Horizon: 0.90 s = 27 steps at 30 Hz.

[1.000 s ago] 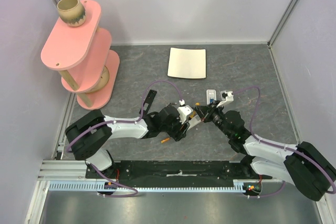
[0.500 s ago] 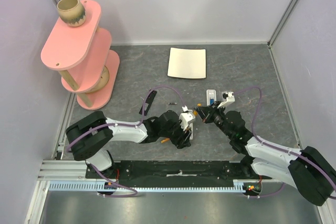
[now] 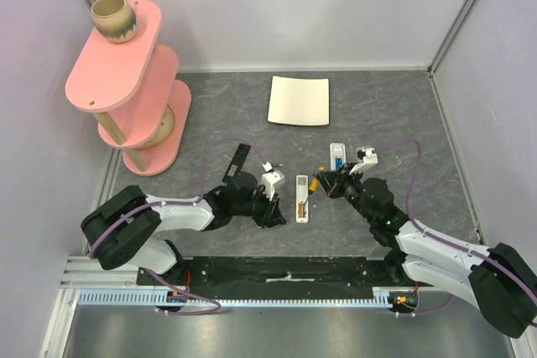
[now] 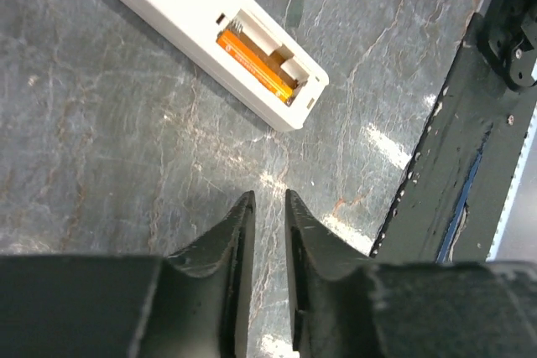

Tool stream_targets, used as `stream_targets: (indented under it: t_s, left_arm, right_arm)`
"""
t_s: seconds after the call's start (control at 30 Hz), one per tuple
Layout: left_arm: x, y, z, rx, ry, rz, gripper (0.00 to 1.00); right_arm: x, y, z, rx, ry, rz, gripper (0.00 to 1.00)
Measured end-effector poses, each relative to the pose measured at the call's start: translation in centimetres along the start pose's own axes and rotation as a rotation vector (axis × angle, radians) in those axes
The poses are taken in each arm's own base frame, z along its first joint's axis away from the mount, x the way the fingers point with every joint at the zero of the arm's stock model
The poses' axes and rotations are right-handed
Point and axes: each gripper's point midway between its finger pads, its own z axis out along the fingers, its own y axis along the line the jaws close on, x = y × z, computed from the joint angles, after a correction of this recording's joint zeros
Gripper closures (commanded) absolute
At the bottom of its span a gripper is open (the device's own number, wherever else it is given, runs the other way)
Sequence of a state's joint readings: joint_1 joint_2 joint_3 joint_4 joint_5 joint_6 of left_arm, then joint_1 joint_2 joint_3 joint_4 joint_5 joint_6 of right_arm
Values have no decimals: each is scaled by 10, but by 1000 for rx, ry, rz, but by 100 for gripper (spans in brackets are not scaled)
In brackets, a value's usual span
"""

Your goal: Unload the batteries from the remote control

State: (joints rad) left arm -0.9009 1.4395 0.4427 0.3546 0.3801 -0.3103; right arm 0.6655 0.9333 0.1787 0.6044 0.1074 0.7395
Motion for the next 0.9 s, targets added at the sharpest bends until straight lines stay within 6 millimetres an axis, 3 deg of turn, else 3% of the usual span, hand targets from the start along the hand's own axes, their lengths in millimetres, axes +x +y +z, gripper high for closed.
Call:
stream_targets:
  t_s: [0.23,0.37,0.5,0.67,0.9]
  left_arm:
    - [-7,-1,1,46,-11,-26,82]
    - [-11,-2,9,66,2,-30,74]
    - [-17,-3,15,78,5,-30,73]
    - [-25,-7,24,109,12,-28,78]
    - [-19,-7,35,142,45,-43,78]
  right_arm:
    - [12,-8,4,26,36,-4,100]
    - [18,-12,6,38,53,-5,100]
    - [17,-11,6,36,49,-4,100]
    - [4,-4,3,16,10,0,100]
    - [-14,2,-5,2,-48,-7,100]
